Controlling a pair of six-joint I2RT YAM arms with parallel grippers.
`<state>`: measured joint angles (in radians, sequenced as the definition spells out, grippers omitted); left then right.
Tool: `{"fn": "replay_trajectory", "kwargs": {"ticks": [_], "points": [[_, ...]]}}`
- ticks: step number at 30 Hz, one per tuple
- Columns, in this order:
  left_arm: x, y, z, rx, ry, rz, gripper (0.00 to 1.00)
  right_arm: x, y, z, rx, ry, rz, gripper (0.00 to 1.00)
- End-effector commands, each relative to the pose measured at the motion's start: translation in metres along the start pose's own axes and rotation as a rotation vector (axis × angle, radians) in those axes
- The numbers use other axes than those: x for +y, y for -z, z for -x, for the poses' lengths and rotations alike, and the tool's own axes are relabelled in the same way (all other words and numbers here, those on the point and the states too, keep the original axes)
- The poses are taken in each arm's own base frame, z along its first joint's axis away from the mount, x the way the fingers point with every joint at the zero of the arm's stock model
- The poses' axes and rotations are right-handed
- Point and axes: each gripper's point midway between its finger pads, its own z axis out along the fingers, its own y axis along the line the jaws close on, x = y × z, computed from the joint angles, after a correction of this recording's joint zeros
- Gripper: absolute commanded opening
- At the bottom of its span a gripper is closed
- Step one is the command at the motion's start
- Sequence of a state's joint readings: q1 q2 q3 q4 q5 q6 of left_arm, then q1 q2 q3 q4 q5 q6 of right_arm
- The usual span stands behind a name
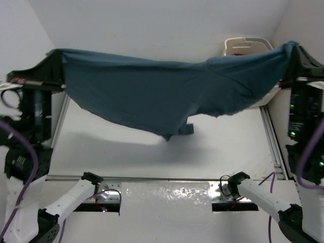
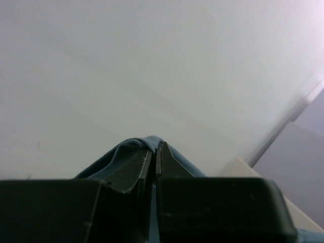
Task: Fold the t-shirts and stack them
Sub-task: Flatten out the tshirt
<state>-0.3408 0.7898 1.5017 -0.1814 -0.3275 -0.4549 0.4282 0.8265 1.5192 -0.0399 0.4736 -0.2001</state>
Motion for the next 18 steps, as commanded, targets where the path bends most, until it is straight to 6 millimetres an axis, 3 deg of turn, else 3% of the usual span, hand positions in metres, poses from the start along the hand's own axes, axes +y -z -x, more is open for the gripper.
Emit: {"fn": "replay_trajectory", "kwargs": {"ticks": [1,2,5,9,12,13,15,16,17,18], "points": [[-0.025,0.025,0.053,-0.102,-0.027,-0.095,0.00,0.001,0.005,0.041,-0.081,0.021,0.082,0.00],[-0.030,0.029,0.060,-0.113,-0.027,-0.112,0.00,-0.002,0.005,0.055,-0.115,0.022,0.084,0.00],[-0.035,0.032,0.067,-0.117,-0.028,-0.128,0.00,-0.001,-0.002,0.071,-0.151,0.030,0.090,0.00],[-0.028,0.019,0.063,-0.118,-0.049,-0.075,0.00,0.006,-0.027,0.072,-0.148,0.073,0.070,0.00],[-0.013,-0.001,0.038,-0.080,-0.065,-0.010,0.00,0.022,-0.060,0.045,-0.084,0.103,0.040,0.00],[-0.003,-0.010,0.017,-0.042,-0.072,0.020,0.00,0.036,-0.078,0.021,-0.041,0.120,0.040,0.00],[0.021,-0.029,-0.015,-0.009,-0.089,0.110,0.00,0.050,-0.095,-0.009,0.015,0.145,0.031,0.00],[0.040,-0.036,-0.040,0.026,-0.109,0.172,0.00,0.056,-0.105,-0.022,0.038,0.150,0.019,0.00],[0.058,-0.041,-0.051,0.020,-0.110,0.254,0.00,0.076,-0.124,-0.061,0.105,0.186,0.032,0.00],[0.075,-0.053,-0.079,0.068,-0.148,0.309,0.00,0.083,-0.132,-0.081,0.142,0.196,0.021,0.00]]}}
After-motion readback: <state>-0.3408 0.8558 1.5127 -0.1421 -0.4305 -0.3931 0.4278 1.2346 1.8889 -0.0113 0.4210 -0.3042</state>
